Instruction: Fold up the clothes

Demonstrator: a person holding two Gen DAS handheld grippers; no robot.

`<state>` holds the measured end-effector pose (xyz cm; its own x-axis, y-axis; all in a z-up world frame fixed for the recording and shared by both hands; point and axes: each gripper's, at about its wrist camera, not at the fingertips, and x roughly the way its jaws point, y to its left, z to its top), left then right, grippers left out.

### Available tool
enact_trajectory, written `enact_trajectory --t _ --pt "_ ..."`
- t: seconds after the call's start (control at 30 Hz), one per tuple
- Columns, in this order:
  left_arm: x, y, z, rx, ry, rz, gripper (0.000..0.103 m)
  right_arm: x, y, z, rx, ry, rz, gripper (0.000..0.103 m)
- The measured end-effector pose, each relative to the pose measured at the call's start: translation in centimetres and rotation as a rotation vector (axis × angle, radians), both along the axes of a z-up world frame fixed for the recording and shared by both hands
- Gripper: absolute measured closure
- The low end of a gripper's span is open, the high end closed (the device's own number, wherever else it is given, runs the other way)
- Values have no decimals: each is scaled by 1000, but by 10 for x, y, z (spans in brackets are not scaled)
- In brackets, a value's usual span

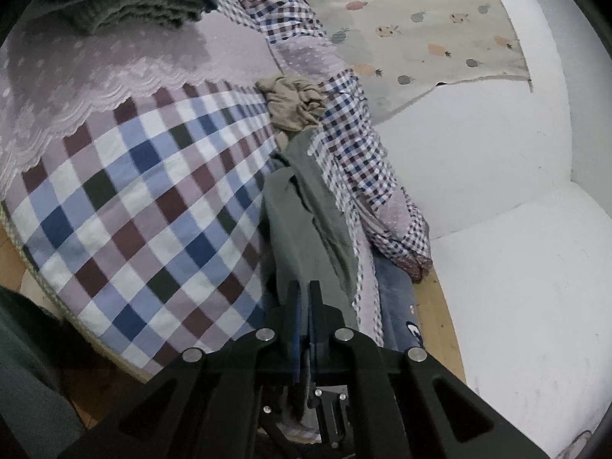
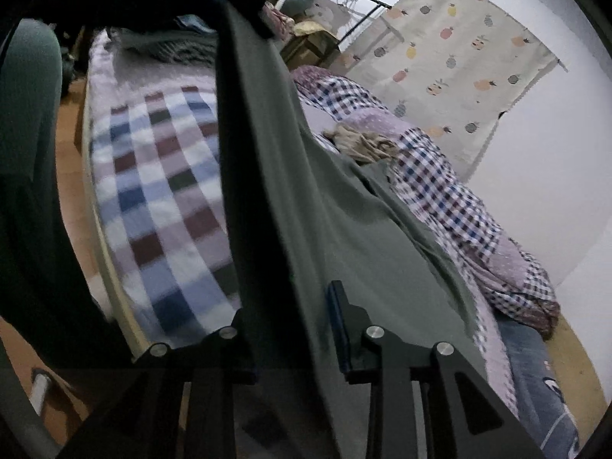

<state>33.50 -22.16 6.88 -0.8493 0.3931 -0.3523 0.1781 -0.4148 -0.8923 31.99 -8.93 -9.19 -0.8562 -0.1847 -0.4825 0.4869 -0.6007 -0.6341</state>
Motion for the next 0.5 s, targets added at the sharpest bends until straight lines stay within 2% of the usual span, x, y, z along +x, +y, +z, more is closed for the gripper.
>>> enact_trajectory --t 0.23,0.5 --pt "-1 -13 20 11 42 19 102 -15 47 -12 125 14 -87 73" --pt "-6 -26 39 10 82 31 102 -21 121 -18 258 16 -188 72"
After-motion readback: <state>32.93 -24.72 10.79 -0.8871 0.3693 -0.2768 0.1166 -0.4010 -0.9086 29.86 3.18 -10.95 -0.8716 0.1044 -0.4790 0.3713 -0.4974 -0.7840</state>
